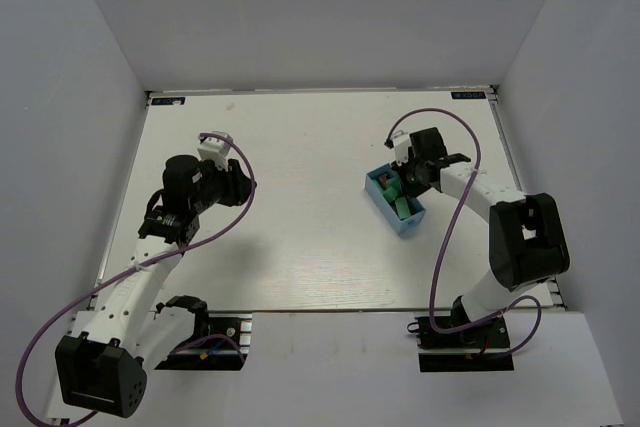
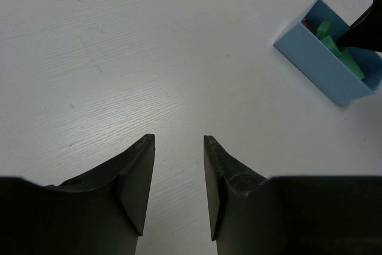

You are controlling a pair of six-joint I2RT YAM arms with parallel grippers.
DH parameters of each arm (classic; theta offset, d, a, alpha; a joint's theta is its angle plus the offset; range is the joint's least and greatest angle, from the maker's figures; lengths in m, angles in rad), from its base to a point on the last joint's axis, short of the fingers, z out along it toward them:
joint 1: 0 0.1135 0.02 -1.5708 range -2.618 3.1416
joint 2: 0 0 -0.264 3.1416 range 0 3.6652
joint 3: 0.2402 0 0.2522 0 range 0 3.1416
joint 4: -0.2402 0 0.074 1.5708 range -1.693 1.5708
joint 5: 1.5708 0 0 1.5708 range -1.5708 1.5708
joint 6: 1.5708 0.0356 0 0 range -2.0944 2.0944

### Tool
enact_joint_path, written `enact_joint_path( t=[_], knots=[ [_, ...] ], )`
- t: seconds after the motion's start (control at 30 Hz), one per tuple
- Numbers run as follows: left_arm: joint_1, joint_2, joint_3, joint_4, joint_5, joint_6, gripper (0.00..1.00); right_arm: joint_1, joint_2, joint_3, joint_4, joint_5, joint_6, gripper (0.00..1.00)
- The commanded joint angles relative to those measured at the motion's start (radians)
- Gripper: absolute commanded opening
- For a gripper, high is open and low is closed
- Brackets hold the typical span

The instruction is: Build the wood block tower

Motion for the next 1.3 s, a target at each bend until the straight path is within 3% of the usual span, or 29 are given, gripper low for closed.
enact_joint_path(
  t=[0.0,0.07,0.27,0.43,0.57,0.7,0.73,0.87,1.07,1.13,1.27],
  knots=[
    [-0.003,-0.018,0.025,-0.007,0.028,0.005,0.48,0.001,0.01,0.045,-0.031,-0.01,-0.008,0.14],
    [-0.003,-0.018,0.025,0.002,0.028,0.005,0.41,0.003,0.004,0.047,-0.034,-0.013,-0.008,0.0],
    [-0.003,-0.009,0.025,0.011,0.049,0.005,0.32,0.038,-0.073,0.068,-0.012,0.017,-0.04,0.0],
    [-0.003,0.0,0.025,0.011,0.06,0.005,0.3,0.139,-0.113,0.056,0.067,0.294,-0.135,0.0],
    [-0.003,0.0,0.025,0.011,0.051,0.005,0.3,0.234,-0.111,-0.005,0.257,0.519,-0.278,0.0],
    [-0.003,0.0,0.025,0.011,0.042,0.005,0.3,0.346,-0.049,-0.133,0.544,0.765,-0.448,0.0],
    [-0.003,0.0,0.025,0.011,0.042,0.005,0.3,0.363,-0.039,-0.15,0.707,0.818,-0.514,0.0],
    [-0.003,0.0,0.025,0.002,0.031,0.005,0.32,0.416,0.031,-0.232,0.94,0.905,-0.68,0.0],
    [-0.003,-0.009,0.025,0.002,0.022,0.005,0.34,0.466,0.14,-0.371,1.633,0.942,-1.05,0.0],
    [-0.003,-0.009,0.025,0.002,0.022,0.005,0.36,0.492,0.187,-0.395,1.684,0.947,-1.124,0.0],
    [-0.003,-0.009,0.025,0.002,0.022,0.005,0.41,0.52,0.31,-0.435,1.956,0.951,-1.269,0.0]
  ],
)
